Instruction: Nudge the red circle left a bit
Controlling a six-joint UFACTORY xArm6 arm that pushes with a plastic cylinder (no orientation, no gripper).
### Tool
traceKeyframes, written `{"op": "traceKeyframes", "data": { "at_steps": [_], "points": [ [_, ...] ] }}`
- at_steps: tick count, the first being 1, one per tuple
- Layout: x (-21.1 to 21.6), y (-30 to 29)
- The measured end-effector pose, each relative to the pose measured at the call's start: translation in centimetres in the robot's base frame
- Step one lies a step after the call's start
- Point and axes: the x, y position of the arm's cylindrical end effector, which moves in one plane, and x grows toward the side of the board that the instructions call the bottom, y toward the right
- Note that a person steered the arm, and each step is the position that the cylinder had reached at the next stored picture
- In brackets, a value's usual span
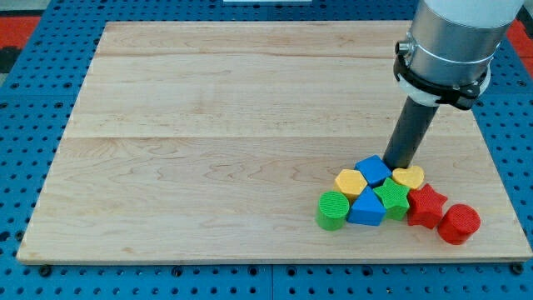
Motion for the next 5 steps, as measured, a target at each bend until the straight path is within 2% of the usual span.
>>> {"op": "traceKeyframes", "data": {
  "at_steps": [1, 3, 4, 5],
  "points": [
    [0.0, 0.0],
    [-8.2, -0.1],
    [-8.4, 6.6],
    [-4.1, 11.6]
  ]
}}
